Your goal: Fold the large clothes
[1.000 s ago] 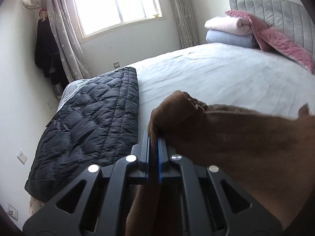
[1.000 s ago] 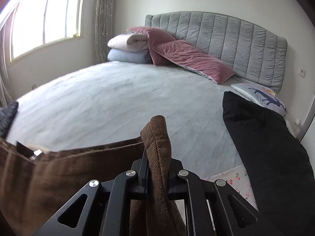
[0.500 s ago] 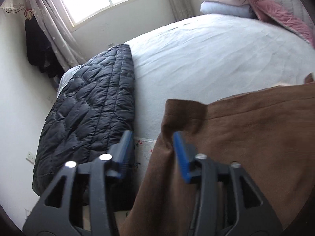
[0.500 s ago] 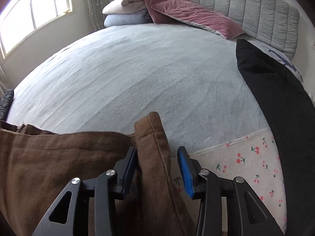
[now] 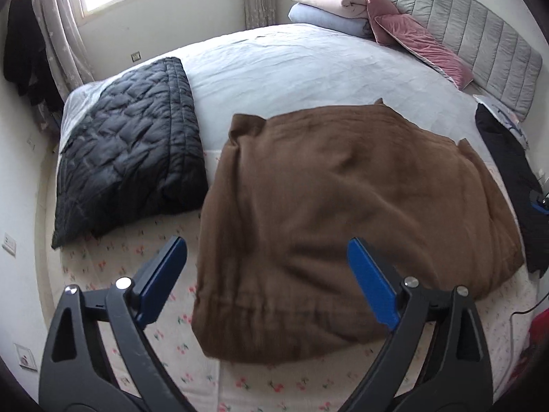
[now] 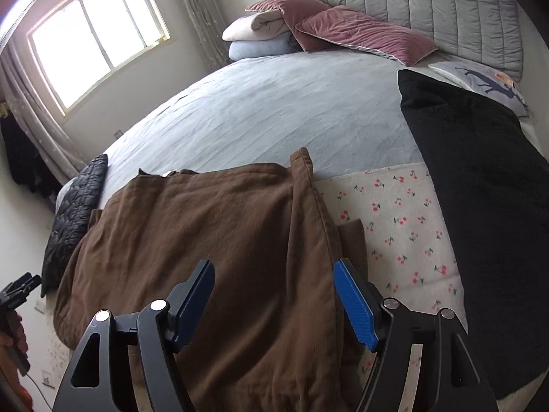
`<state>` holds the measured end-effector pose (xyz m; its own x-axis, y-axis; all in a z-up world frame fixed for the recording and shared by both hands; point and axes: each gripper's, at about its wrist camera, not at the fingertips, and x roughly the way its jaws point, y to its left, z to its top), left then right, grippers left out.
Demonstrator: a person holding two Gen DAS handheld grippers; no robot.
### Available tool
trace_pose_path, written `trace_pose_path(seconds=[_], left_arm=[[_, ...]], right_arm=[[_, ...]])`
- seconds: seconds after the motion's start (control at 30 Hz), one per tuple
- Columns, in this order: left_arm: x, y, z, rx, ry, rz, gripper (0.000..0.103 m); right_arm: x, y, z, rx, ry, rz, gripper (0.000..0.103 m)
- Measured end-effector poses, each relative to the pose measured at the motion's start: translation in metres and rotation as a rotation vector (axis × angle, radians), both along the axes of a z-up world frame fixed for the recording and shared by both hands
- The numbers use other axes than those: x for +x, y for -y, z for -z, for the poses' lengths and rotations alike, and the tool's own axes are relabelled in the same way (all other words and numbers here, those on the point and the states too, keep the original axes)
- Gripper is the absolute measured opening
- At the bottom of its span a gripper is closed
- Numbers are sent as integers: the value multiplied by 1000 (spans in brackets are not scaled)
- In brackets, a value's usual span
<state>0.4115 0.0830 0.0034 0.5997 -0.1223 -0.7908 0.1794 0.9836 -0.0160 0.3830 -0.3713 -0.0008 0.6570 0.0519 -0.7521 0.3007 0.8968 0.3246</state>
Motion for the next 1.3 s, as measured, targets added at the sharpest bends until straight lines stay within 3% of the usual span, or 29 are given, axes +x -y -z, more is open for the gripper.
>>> trace_pose_path(seconds=[0.17,0.37,0.5,0.73,0.77,0.83,0.87,0.9,0.97,1.03,1.1,1.23,1.3], left_arm=[[-38,-34,32,-221,-140,-66,96],[-57,-65,80,-484,-231,-148,96],[-53,-80,110,-642,-255,-250,96],[-30,-93,142,-812,-214,-387,96],[-25,-93,143,-820,-197,-410,94],[-16,-93,141,-803,-189,-460,78],[-13,-95,137,-772,-181,-490,46],[-9,-96,132,-777,-170,-472,36],[-13,-98,108,-782,-101,-428,29],[-24,-98,83,-777,-8,-382,28],[-30,-99,78,-753,29,-370,28],[-13,-91,129,-606,-117,-395,29],[-15,-86,134,-539,-72,-366,37]], right_arm=[[-59,-15,14,165,19,53,83],[-106,-6,67,333,-39,172,83],[-105,-3,98,442,-68,189,83],[-76,5,130,578,-10,215,83],[-71,8,132,596,14,229,83],[-64,11,132,609,40,257,79],[-61,13,129,600,49,276,58],[-59,17,123,598,66,284,31],[-61,23,106,630,144,273,23],[-69,28,83,624,227,264,20],[-74,32,75,610,263,267,19],[-67,45,125,681,139,292,19],[-71,45,152,690,86,298,22]])
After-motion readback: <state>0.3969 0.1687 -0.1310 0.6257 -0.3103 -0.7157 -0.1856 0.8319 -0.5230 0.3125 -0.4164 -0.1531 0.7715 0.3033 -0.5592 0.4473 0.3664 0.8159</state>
